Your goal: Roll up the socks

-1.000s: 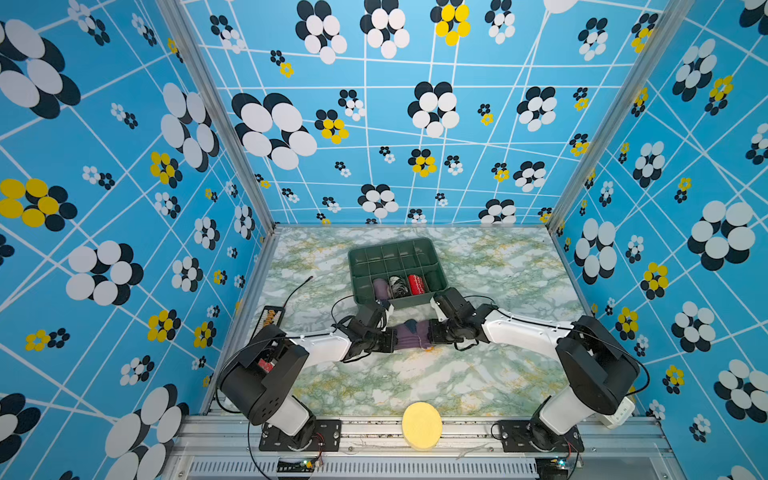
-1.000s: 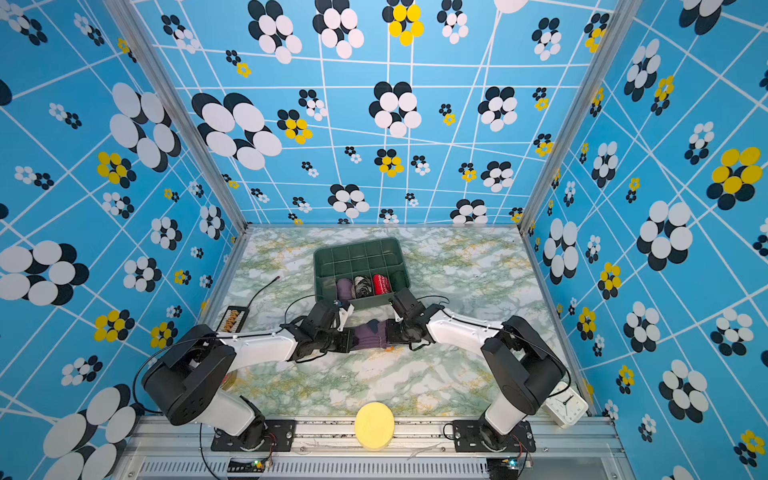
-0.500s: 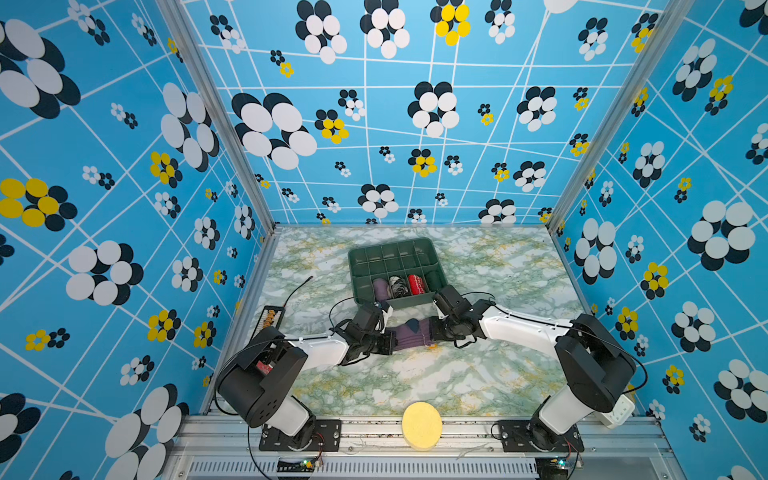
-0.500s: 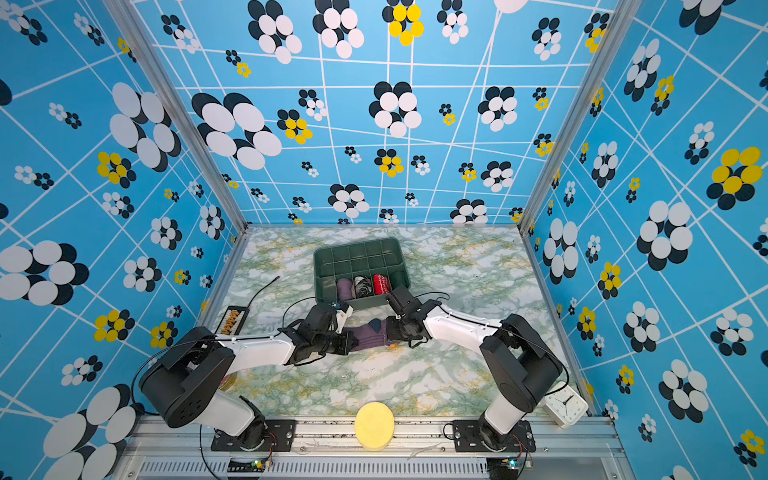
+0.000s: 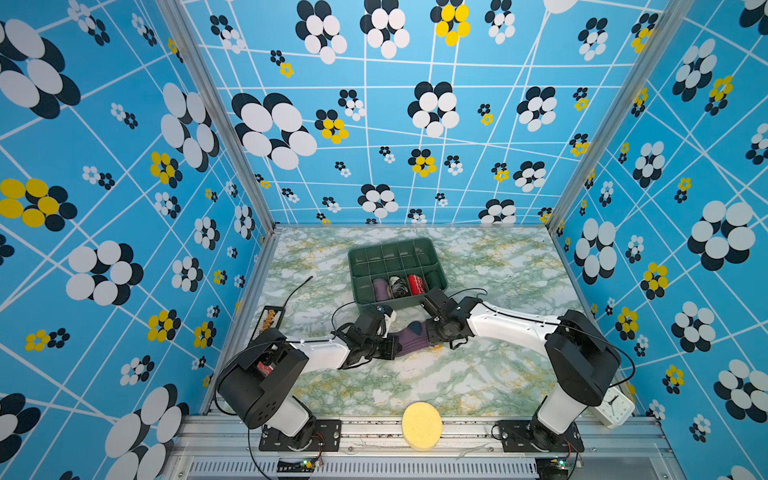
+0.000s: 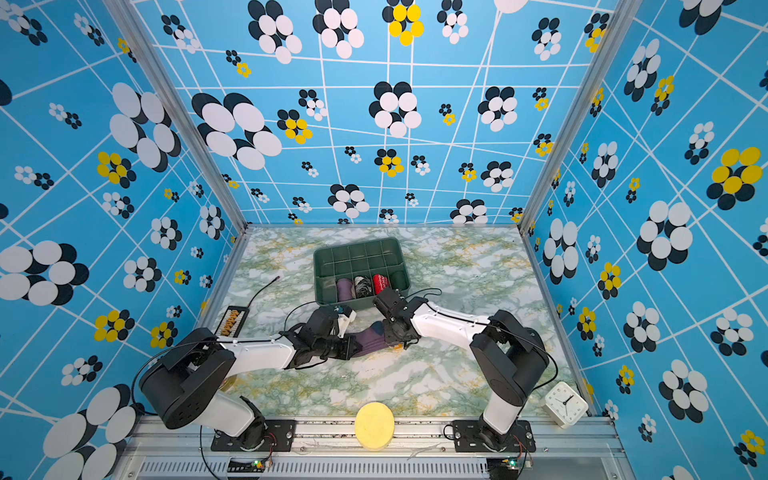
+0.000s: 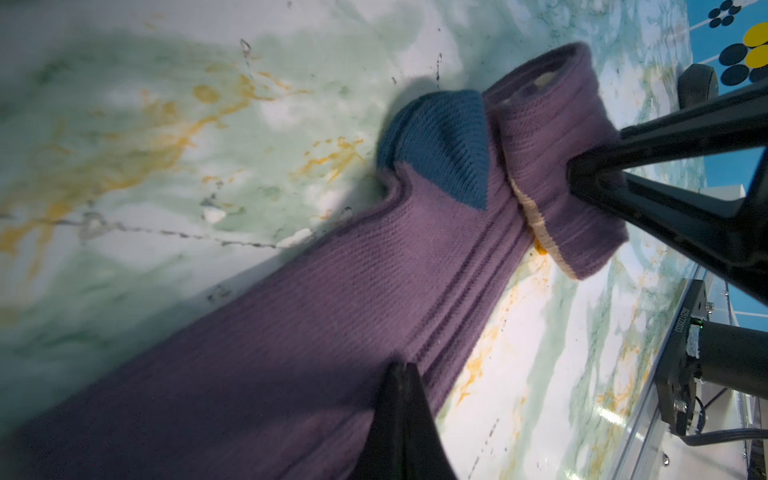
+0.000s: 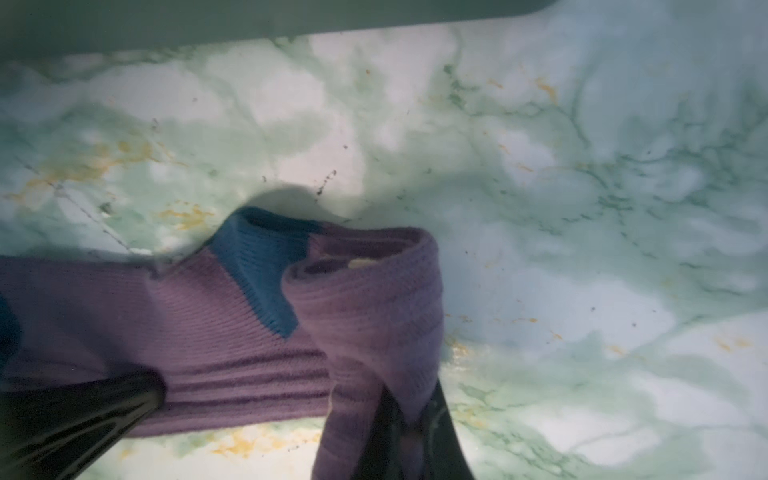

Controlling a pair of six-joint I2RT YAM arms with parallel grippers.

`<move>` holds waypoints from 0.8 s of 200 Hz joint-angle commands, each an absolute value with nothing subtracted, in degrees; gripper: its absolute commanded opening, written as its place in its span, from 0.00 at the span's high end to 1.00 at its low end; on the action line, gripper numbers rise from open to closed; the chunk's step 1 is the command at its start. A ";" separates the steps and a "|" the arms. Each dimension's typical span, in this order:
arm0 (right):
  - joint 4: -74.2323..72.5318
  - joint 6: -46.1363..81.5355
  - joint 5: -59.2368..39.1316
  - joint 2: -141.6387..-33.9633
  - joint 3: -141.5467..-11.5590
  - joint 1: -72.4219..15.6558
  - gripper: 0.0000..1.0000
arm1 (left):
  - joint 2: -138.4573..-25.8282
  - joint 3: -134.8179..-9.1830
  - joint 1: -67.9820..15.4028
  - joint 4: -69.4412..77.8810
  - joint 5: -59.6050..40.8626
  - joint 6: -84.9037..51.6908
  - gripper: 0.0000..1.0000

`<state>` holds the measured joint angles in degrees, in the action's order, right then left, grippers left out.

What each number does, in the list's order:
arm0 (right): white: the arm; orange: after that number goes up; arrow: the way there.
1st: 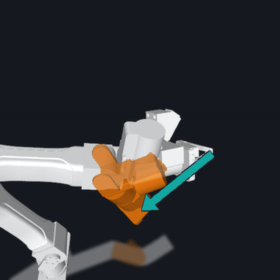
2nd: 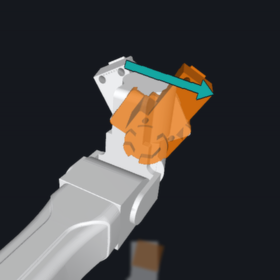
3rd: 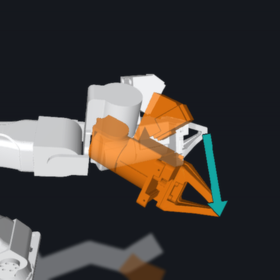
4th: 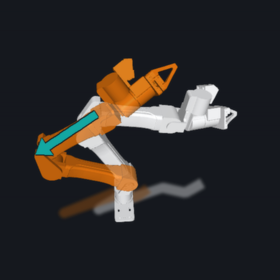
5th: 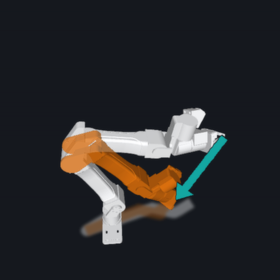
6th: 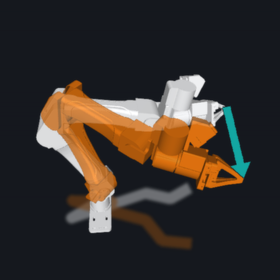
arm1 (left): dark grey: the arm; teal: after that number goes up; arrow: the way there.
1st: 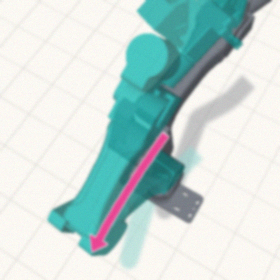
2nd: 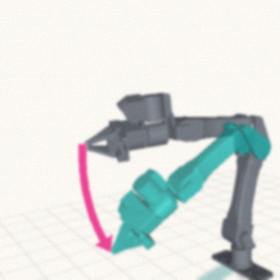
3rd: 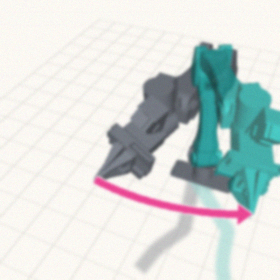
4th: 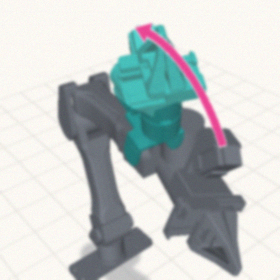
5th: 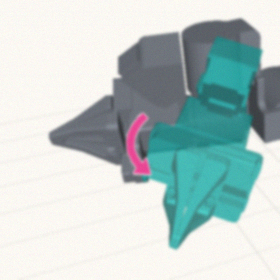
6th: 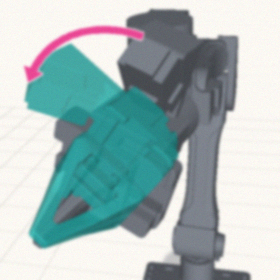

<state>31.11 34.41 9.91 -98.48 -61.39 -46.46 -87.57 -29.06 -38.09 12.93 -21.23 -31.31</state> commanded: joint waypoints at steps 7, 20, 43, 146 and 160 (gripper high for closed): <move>38.56 33.74 19.30 -99.70 -63.25 -46.44 1.00 | -89.37 -25.10 -38.80 4.29 -20.30 -32.22 1.00; 39.23 33.84 20.06 -100.00 -63.87 -46.83 1.00 | -89.56 -25.03 -39.09 4.78 -20.30 -32.53 1.00; 40.34 33.75 20.92 -101.69 -65.67 -47.81 1.00 | -90.00 -25.43 -39.37 5.99 -20.60 -33.12 1.00; 36.91 33.40 17.17 -101.62 -64.58 -48.89 1.00 | -81.98 -39.32 -39.46 2.17 -23.60 -32.67 0.92; 36.24 33.31 16.49 -101.44 -64.41 -48.91 1.00 | -83.80 -40.70 -39.43 4.48 -24.63 -33.19 0.93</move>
